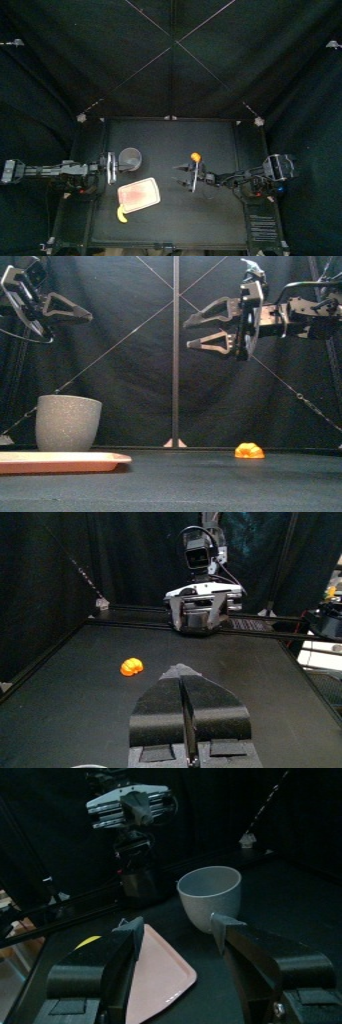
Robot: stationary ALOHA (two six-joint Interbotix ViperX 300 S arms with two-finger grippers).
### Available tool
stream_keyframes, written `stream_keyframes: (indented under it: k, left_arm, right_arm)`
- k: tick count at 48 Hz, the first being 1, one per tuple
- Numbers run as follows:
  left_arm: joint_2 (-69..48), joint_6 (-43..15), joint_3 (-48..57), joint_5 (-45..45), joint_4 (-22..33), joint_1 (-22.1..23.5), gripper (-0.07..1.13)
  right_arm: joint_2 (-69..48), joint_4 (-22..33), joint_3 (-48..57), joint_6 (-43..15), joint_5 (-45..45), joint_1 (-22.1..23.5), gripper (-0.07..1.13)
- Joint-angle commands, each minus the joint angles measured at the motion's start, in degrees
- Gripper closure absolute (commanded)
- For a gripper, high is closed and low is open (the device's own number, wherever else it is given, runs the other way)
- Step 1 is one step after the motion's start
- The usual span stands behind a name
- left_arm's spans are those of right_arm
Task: Pick the banana then place it on the pink plate
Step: Drop banana on the pink plate and return to neutral
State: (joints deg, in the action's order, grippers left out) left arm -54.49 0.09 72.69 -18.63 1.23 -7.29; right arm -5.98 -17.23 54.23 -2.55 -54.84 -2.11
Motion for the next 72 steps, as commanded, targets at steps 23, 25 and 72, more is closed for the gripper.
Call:
stream_keyframes:
  k: [23,25,72]
  left_arm:
    - [0.2,0.0,-0.8,-0.4,1.2,-1.0,1.07]
    - [0.2,-0.1,-0.8,-0.4,1.2,-1.0,1.07]
    - [0.2,0.2,0.4,-0.4,3.9,-1.3,1.07]
  right_arm:
    - [-7.2,0.2,5.7,0.2,-0.7,3.1,0.15]
    - [-7.2,0.2,5.7,0.2,-0.7,3.2,0.15]
    - [-4.9,1.0,4.0,0.3,0.9,3.2,0.15]
